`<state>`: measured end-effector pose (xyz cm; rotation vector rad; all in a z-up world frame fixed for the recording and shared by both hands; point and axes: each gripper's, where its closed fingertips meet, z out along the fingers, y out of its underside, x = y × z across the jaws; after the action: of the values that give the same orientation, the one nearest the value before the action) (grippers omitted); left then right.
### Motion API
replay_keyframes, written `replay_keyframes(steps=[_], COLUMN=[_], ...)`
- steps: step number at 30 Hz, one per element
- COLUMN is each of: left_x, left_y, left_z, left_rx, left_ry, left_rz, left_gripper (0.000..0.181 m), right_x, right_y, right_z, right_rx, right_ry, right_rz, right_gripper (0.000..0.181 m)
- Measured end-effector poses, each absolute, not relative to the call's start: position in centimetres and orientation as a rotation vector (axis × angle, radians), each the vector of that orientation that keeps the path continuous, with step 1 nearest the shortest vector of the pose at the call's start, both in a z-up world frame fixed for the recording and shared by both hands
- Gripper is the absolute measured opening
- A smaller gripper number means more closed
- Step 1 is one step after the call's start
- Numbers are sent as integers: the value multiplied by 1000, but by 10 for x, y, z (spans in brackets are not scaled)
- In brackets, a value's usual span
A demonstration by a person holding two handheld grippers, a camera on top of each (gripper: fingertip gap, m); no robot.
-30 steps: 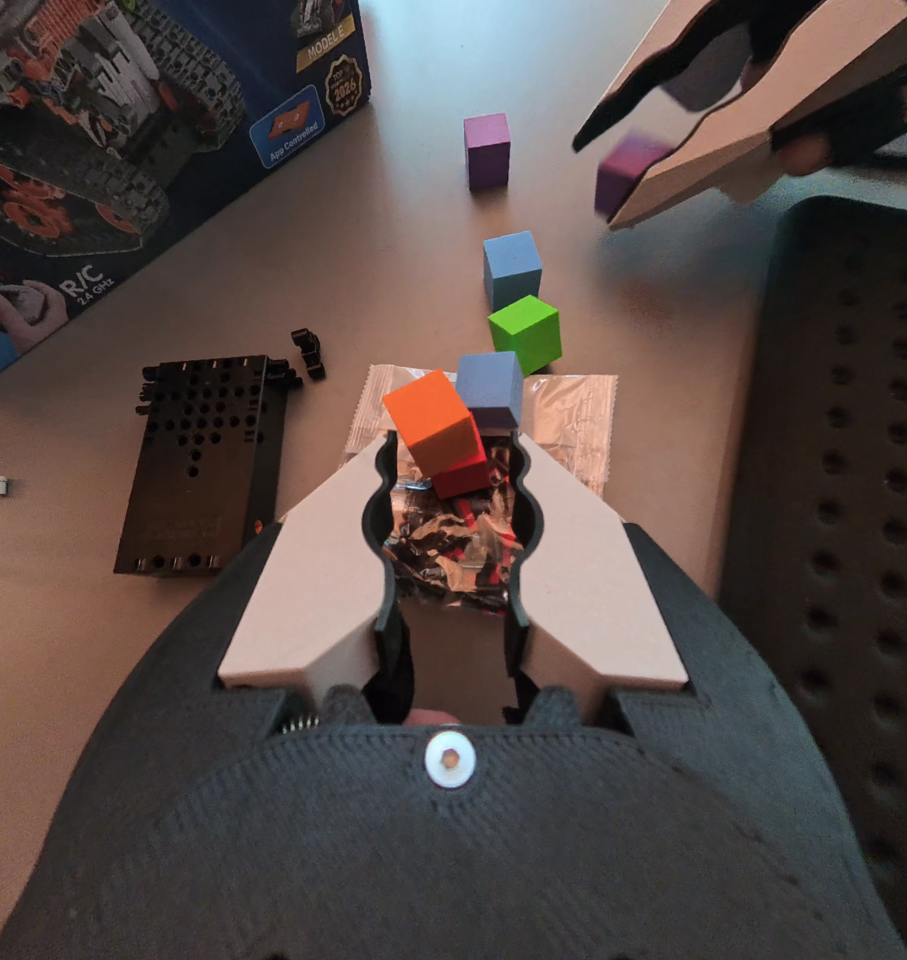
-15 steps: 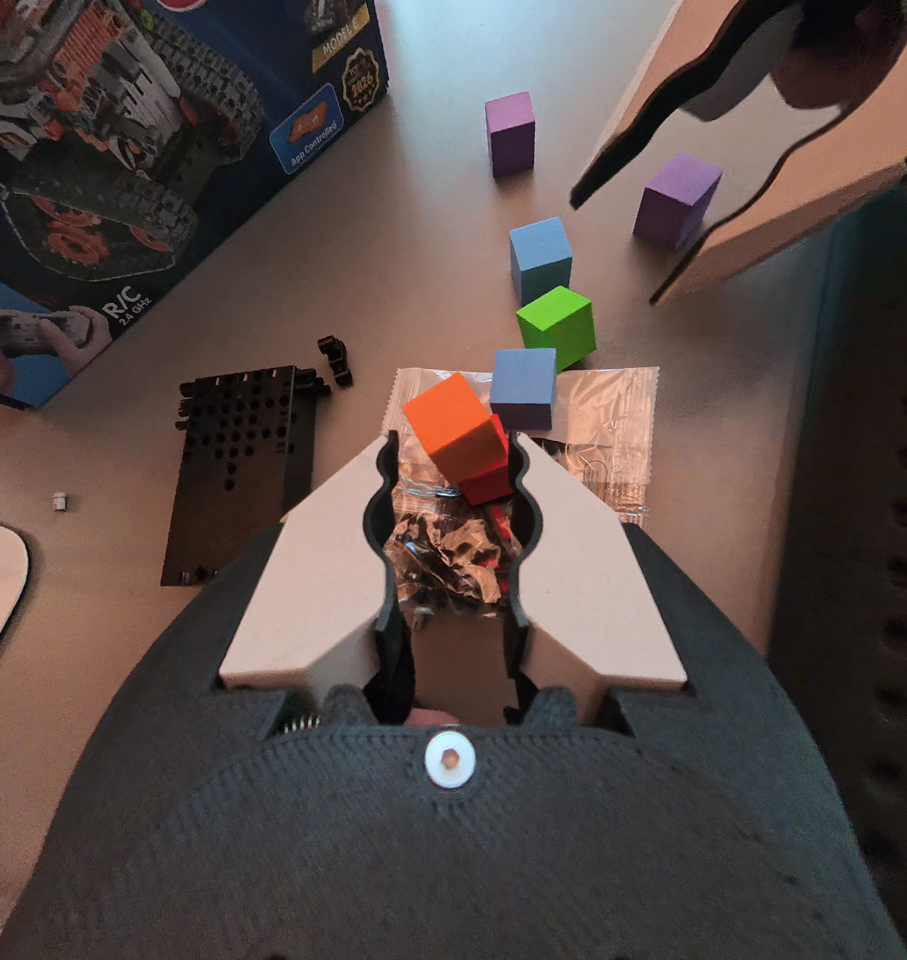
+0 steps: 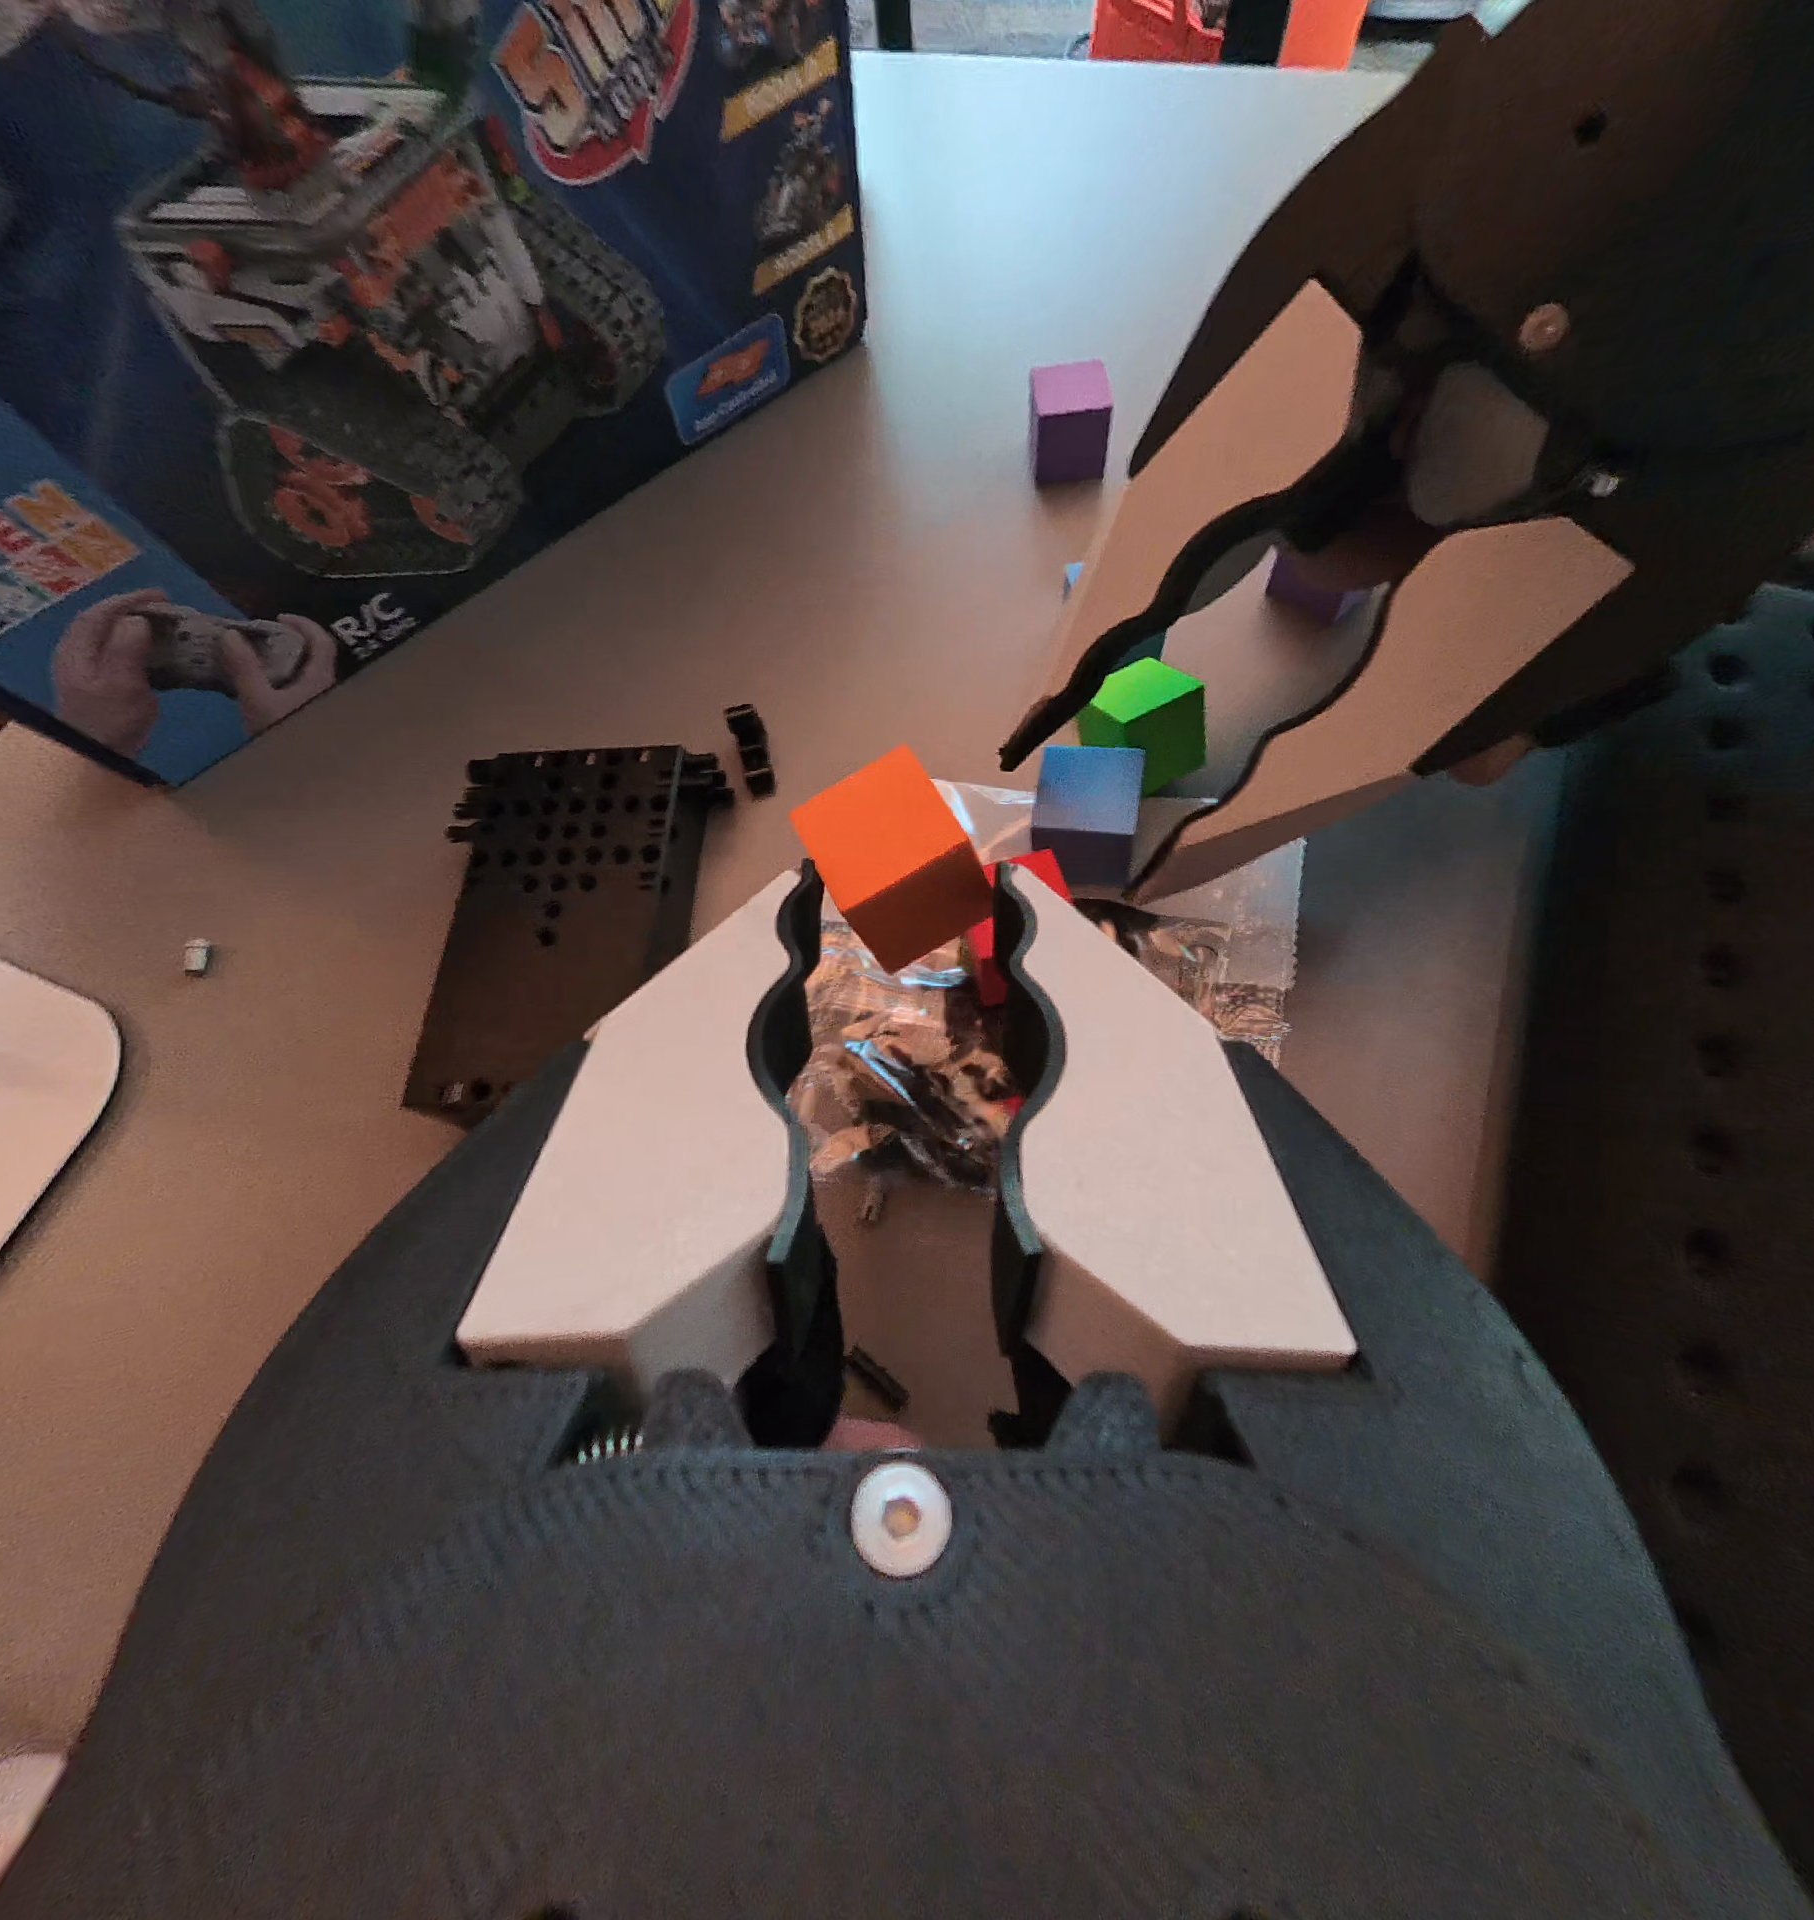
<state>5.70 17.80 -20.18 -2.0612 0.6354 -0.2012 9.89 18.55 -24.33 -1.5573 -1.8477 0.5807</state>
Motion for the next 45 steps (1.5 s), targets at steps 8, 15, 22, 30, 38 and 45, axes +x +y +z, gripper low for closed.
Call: replay_keyframes(steps=[8, 15, 22, 30, 38, 45], left_x=[26, 18, 18, 16, 17, 12], left_y=[180, 180, 180, 180, 180, 181], left_z=[-187, -181, -181, -179, -178, -177], left_rx=[-2031, -2010, -2011, -2003, -2000, -1998], left_ry=[490, 448, 439, 428, 429, 402], left_rz=[-169, -166, -174, -173, -170, -161], left_gripper=[31, 31, 31, 31, 31, 31], right_x=[75, 62, 62, 79, 95, 86], right_y=[170, 158, 143, 161, 189, 187], right_z=[-245, -233, -255, -227, -248, -234], right_rx=[-1537, -1462, -1440, -1460, -1580, -1535], right_ry=[-1927, -1930, -2066, -1960, -1944, -1882], right_rz=[602, 632, 558, 587, 526, 564], right_gripper=[35, 31, 33, 49, 45, 36])
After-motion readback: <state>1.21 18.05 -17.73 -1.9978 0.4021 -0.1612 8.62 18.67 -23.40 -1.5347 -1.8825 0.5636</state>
